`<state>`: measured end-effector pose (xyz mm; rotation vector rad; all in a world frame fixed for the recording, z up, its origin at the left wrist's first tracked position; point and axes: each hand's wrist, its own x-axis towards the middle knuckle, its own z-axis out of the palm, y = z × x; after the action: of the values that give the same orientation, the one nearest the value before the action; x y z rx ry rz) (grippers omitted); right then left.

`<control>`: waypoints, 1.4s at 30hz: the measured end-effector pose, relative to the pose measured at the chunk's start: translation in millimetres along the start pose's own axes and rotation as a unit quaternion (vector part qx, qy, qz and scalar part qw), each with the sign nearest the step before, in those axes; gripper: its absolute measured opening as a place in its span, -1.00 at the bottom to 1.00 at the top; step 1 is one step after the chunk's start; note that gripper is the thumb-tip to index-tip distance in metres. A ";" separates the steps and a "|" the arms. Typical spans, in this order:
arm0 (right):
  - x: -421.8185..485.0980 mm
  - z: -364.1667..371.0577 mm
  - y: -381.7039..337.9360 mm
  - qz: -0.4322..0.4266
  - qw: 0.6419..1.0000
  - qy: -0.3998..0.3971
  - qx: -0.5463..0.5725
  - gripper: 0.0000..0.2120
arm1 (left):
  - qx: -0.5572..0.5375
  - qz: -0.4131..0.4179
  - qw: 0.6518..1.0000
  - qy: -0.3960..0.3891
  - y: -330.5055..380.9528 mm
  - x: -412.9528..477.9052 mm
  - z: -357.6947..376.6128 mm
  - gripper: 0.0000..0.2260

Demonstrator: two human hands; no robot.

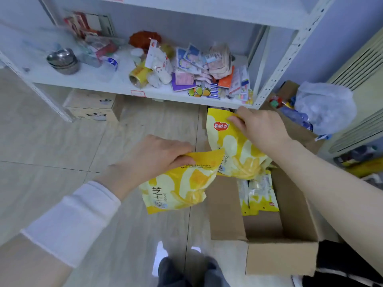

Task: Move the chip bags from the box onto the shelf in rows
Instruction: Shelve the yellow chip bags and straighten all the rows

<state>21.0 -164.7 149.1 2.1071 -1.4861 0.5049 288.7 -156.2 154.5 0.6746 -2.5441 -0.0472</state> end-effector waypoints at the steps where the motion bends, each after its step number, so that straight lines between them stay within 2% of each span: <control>1: 12.6 -0.9 -7.9 -0.004 1.000 0.007 -0.002 -0.66 | 0.009 0.000 1.000 0.005 -9.2 -2.3 -10.8 -0.41; 6: 76.3 -2.0 -24.3 -0.008 0.999 0.042 0.009 -0.64 | 0.037 0.004 0.999 0.009 -52.3 0.5 -52.4 -0.51; 11: 140.4 5.0 -11.5 -0.004 0.998 0.060 -0.001 -0.62 | 0.069 0.023 0.997 -0.003 -101.8 42.5 -78.6 -0.65; 16: 210.4 20.4 22.9 0.010 0.997 0.065 0.028 -0.59 | 0.086 0.046 0.995 0.021 -164.9 101.3 -94.8 -0.61; 20: 275.4 25.2 53.0 0.015 0.995 0.092 0.028 -0.61 | 0.102 0.069 0.991 0.048 -212.1 154.3 -111.6 -0.45; 23: 323.7 32.9 73.9 0.009 0.995 0.099 0.030 -0.60 | 0.122 0.089 0.988 0.043 -249.1 189.0 -126.5 -0.58; 27: 381.3 52.2 99.9 0.013 0.993 0.110 0.026 -0.61 | 0.128 0.087 0.987 0.052 -299.5 227.0 -134.7 -0.62; 33: 462.7 92.0 141.1 0.025 0.991 0.129 -0.010 -0.61 | 0.109 0.130 0.982 0.081 -383.9 291.6 -146.7 -0.47; 42: 577.2 135.0 195.5 0.061 0.988 0.129 -0.061 -0.59 | 0.091 0.215 0.966 0.107 -507.0 403.5 -175.2 -0.53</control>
<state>29.9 -733.9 405.2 1.7895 -1.4600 0.6862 300.9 -775.1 414.2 0.1661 -2.4448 0.3910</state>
